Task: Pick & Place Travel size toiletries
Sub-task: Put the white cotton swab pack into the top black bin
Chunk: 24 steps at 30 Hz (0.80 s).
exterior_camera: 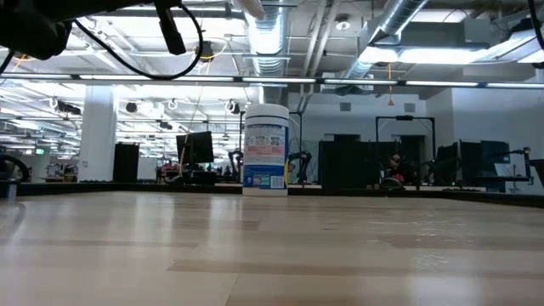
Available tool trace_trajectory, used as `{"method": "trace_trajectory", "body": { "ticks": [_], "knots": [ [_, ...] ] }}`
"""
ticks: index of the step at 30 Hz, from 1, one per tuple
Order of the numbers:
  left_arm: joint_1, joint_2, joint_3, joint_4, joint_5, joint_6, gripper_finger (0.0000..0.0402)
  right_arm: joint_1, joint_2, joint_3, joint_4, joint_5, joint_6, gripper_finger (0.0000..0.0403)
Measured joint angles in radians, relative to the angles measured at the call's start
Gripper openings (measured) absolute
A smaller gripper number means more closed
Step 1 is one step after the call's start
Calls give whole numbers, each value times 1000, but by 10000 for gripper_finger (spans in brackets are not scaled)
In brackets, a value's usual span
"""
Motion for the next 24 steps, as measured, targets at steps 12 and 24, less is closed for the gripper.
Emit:
{"method": "trace_trajectory", "body": {
  "ticks": [12, 24],
  "knots": [
    [2, 0, 0, -8, -4, 25, 0, -25, 0, 0, 158, -89, -87, 164],
    [42, 0, 0, -35, 42, 64, 1, -34, 0, 0, 184, -97, -88, 57]
  ]
}}
